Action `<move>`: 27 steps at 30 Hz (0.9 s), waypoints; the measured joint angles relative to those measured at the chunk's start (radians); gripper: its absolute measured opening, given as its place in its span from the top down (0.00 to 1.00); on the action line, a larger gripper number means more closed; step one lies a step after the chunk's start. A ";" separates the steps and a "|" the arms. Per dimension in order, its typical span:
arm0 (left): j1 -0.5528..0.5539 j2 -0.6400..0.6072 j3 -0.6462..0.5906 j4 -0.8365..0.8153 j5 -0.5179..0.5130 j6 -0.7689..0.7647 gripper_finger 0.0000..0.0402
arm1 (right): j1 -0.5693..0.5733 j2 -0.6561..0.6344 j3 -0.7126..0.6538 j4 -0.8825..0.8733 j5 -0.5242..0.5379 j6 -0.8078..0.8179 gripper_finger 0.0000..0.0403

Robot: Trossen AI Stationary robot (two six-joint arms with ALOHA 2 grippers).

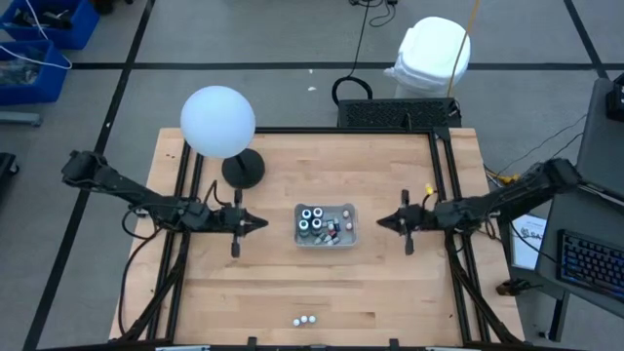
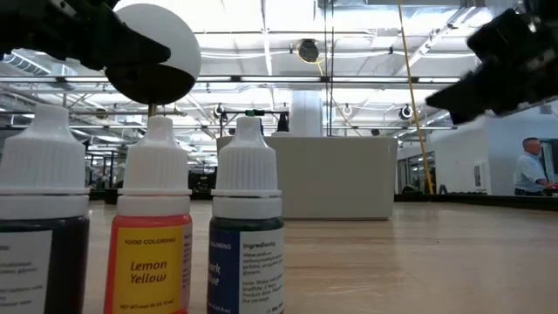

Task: Pick & Place food coloring
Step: Put the small blue food coloring bottle into the gray bin

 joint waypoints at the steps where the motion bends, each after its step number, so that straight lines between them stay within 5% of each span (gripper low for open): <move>1: 0.002 0.000 0.000 -0.001 0.000 0.002 0.94 | 0.027 0.062 0.043 0.027 0.009 0.001 1.00; 14: 0.001 0.001 0.000 -0.010 0.001 0.022 0.90 | 0.273 0.999 0.804 0.011 0.156 -0.053 1.00; 20: 0.001 0.001 0.000 -0.009 0.001 0.030 0.90 | 0.330 1.263 1.068 -0.106 0.175 -0.053 0.88; 27: 0.001 0.001 0.000 -0.001 0.001 0.083 0.90 | 0.345 1.368 1.129 -0.095 0.174 0.016 0.62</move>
